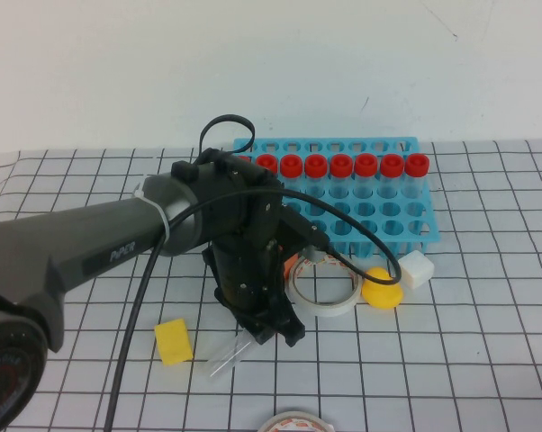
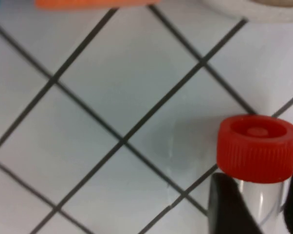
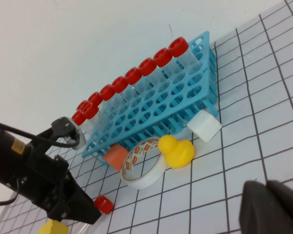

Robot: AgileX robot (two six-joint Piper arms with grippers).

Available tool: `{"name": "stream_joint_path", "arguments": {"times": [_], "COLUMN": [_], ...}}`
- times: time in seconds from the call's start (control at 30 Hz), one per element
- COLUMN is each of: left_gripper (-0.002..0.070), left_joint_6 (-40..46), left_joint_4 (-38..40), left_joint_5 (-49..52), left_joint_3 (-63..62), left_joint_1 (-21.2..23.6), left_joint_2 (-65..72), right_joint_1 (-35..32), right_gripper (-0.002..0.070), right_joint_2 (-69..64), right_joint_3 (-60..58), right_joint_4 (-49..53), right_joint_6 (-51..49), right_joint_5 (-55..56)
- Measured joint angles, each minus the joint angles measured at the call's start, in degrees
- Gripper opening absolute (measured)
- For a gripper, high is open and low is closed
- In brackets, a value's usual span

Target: Place the test tubes

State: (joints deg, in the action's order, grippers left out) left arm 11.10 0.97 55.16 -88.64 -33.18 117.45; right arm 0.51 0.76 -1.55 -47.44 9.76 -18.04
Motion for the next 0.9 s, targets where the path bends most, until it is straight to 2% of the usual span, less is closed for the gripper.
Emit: {"name": "stream_joint_path", "arguments": {"times": [0.07, 0.23, 0.3, 0.5, 0.9], "left_gripper": [0.0281, 0.0498, 0.0531, 0.0518, 0.0473], "left_joint_6": [2.56, 6.57, 7.23, 10.77, 12.07], "left_joint_4": [1.08, 3.15, 3.15, 3.15, 2.84], "left_joint_5": [-0.13, -0.36, 0.71, 6.59, 10.72], "left_joint_3": [0.0, 0.0, 0.0, 0.0, 2.04], "left_joint_1": [0.0, -0.1, -0.1, -0.1, 0.99], "left_joint_2": [0.0, 0.0, 0.0, -0.37, -7.14], "right_joint_1": [0.0, 0.0, 0.0, 0.0, 0.0], "right_gripper": [-0.0001, -0.0001, -0.0001, -0.0001, -0.0001], "right_joint_2": [0.0, 0.0, 0.0, 0.0, 0.0], "right_joint_3": [0.0, 0.0, 0.0, 0.0, 0.0], "right_joint_4": [0.0, 0.0, 0.0, 0.0, 0.0], "right_joint_6": [0.0, 0.13, 0.13, 0.17, 0.85], "right_joint_5": [0.0, 0.0, 0.0, 0.0, 0.02]}}
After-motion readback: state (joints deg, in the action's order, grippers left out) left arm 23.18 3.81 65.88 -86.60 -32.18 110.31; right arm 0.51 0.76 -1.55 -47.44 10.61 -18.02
